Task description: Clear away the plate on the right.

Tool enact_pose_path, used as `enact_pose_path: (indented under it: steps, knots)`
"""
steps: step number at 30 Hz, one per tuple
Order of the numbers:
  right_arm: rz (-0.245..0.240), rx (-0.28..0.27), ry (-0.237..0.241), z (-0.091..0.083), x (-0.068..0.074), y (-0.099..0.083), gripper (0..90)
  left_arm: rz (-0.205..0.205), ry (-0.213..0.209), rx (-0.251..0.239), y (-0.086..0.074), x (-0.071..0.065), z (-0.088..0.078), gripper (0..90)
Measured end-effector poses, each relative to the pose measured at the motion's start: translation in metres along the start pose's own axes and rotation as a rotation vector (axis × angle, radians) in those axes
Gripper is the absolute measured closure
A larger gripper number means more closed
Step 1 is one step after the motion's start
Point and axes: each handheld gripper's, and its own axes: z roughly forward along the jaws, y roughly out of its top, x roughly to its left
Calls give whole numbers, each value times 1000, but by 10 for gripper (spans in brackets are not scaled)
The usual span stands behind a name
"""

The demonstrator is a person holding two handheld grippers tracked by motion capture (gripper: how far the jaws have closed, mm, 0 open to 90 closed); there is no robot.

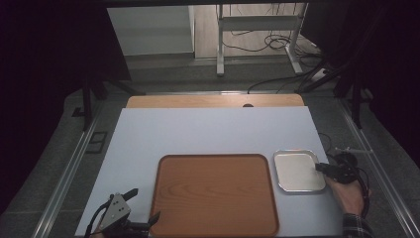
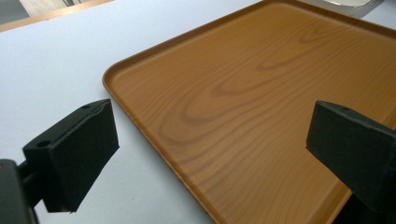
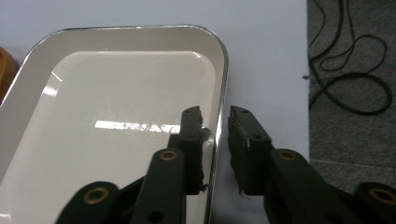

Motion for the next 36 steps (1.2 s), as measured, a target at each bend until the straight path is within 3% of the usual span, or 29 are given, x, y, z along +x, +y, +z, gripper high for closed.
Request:
enact_pose_path:
  steps: [4, 9, 19, 28, 36]
  knots:
    - [55, 23, 15, 1, -2, 2, 853, 0, 0, 0, 0, 0, 0, 19]
    - [163, 18, 126, 0, -10, 0, 883, 0, 0, -1, 0, 0, 0, 19]
    - [168, -40, 114, -13, -5, 1, 882, 1, 1, -2, 0, 0, 0, 19]
    - [199, -91, 165, -26, -3, -1, 882, -1, 4, -3, 0, 0, 0, 18]
    - [187, -104, 213, -28, 13, 0, 882, -3, 7, -5, 0, 0, -1, 17]
